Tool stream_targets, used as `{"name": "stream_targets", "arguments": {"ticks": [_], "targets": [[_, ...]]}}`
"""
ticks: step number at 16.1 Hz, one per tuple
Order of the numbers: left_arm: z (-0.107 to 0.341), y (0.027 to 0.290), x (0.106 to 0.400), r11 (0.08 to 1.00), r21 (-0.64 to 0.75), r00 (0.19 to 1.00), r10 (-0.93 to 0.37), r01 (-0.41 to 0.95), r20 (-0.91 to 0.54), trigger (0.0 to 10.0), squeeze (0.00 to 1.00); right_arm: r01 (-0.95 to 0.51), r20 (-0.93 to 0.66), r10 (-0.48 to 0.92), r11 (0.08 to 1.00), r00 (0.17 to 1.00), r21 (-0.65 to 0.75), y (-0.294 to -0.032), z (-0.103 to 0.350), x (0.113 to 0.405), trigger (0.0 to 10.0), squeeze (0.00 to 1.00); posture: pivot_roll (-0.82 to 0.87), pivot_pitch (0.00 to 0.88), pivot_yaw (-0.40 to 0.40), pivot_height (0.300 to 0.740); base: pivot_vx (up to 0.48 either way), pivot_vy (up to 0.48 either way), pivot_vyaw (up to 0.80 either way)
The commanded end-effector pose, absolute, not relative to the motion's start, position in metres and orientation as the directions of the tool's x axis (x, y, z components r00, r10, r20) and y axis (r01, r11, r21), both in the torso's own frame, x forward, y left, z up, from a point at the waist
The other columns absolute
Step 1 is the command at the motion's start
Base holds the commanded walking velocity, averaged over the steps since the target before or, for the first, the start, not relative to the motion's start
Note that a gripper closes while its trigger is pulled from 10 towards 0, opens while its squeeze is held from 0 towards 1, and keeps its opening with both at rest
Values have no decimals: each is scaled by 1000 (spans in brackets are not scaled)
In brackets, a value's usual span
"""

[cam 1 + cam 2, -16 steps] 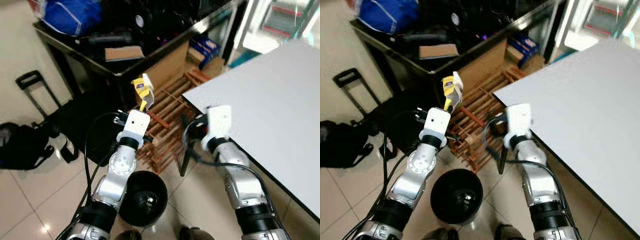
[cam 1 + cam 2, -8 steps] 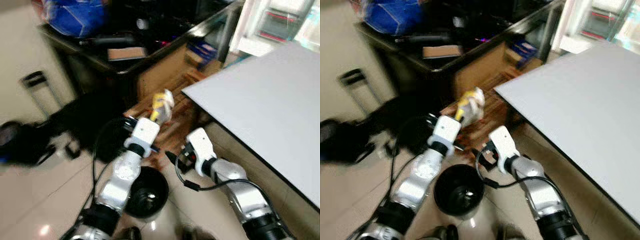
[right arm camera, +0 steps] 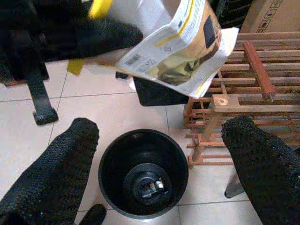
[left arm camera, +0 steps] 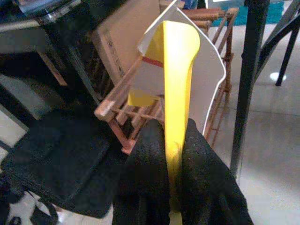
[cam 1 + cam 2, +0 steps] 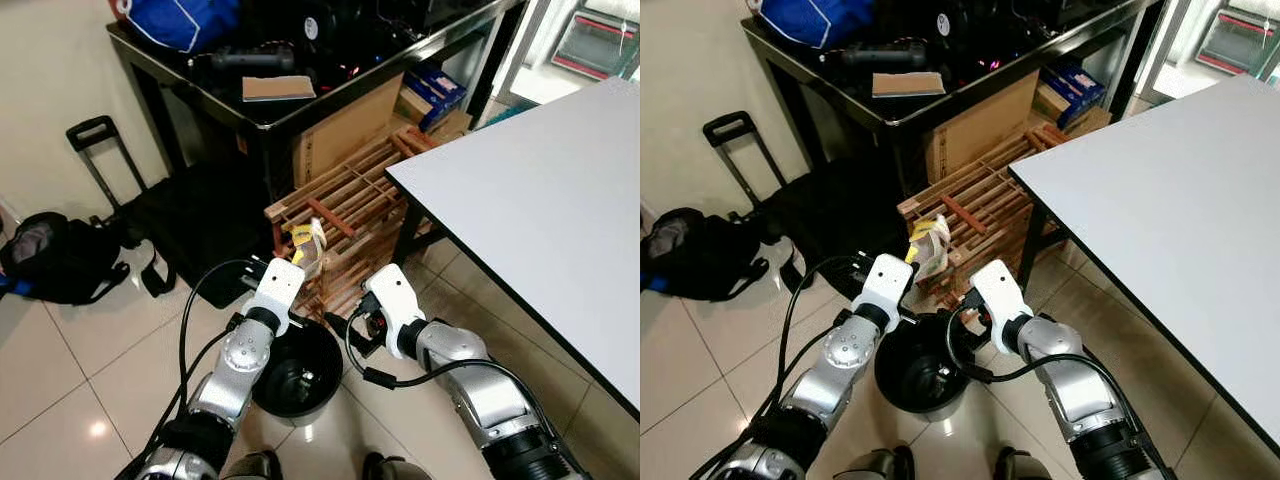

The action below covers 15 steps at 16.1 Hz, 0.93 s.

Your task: Picking trash to rubbish bin

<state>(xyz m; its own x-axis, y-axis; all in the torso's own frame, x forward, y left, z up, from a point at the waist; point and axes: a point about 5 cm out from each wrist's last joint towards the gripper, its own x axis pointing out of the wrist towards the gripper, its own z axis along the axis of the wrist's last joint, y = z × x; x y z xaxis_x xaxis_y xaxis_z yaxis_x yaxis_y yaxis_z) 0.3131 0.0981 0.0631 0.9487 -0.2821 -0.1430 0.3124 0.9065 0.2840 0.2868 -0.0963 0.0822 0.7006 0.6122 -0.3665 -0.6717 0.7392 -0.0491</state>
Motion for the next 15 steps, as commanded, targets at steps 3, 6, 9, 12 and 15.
{"name": "stream_targets", "arguments": {"ticks": [3, 6, 9, 12, 15], "targets": [[46, 101, 309, 928, 224, 945, -254, 298, -205, 10000, 0, -680, -391, 613, 732, 686, -44, -95, 78, 283, 10000, 0, -47, 173, 14, 740, 0, 0, 0], [26, 100, 302, 920, 211, 920, -263, 330, -291, 10000, 0, -678, -398, 610, 734, 685, -40, -94, 76, 281, 10000, 0, -48, 187, 11, 740, 0, 0, 0], [9, 98, 295, 923, 175, 888, -258, 344, -381, 10000, 0, -678, -402, 611, 735, 682, -33, -92, 75, 276, 10000, 0, -58, 212, 7, 740, 0, 0, 0], [1, 97, 290, 932, 139, 870, -249, 335, -424, 10000, 0, -677, -402, 612, 735, 682, -28, -92, 75, 274, 10000, 0, -64, 229, 1, 740, 0, 0, 0], [-22, 98, 271, 939, 127, 820, -207, 320, -533, 10000, 0, -672, -401, 611, 741, 682, -15, -92, 77, 265, 10000, 0, -79, 273, -11, 740, 0, 0, 0]]}}
